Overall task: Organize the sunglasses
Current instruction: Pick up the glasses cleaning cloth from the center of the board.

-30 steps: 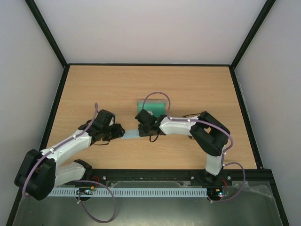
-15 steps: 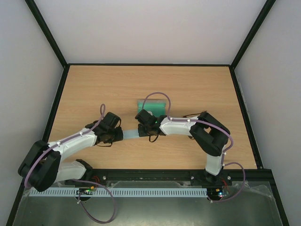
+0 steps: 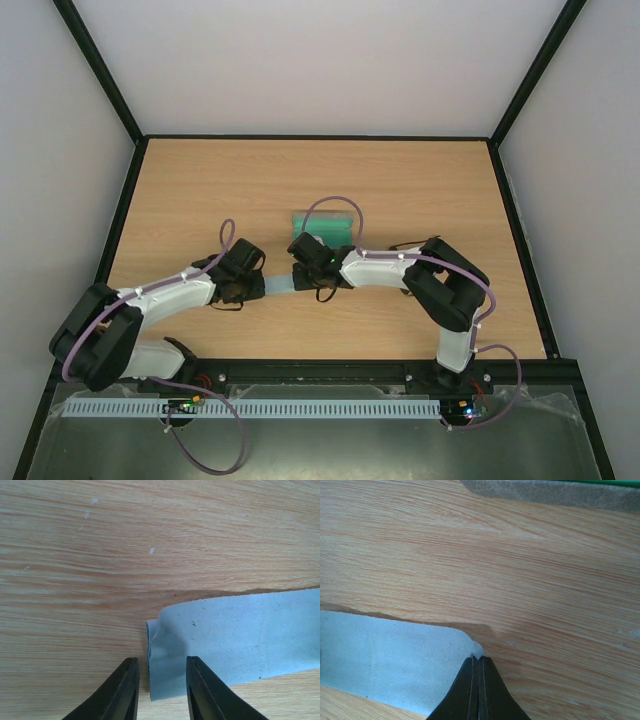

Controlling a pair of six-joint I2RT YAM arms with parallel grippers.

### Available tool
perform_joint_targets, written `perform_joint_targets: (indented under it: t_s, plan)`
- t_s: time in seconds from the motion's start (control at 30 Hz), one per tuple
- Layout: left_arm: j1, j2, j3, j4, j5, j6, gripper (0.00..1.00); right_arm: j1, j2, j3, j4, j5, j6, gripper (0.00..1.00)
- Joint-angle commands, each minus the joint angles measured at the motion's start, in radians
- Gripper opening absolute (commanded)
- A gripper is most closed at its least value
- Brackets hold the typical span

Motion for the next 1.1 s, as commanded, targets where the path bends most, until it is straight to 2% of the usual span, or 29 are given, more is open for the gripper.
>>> perform_joint_targets:
  t_s: [0.0,0.37,1.07]
  plan:
    - [-0.006,0.024,-0.004,-0.003,-0.020,-0.012,0.27,0.010,0.013,-0.036,-0.029,-0.013,0.011,0.01]
    - [-0.007,0.036,-0.010,0.028,-0.009,-0.016,0.03,0.010,0.009,-0.049,-0.008,-0.030,0.016,0.01]
    - [-0.007,-0.001,0.144,-0.034,-0.004,0.006,0.02,0.000,-0.097,-0.014,-0.066,0.042,0.013,0.01]
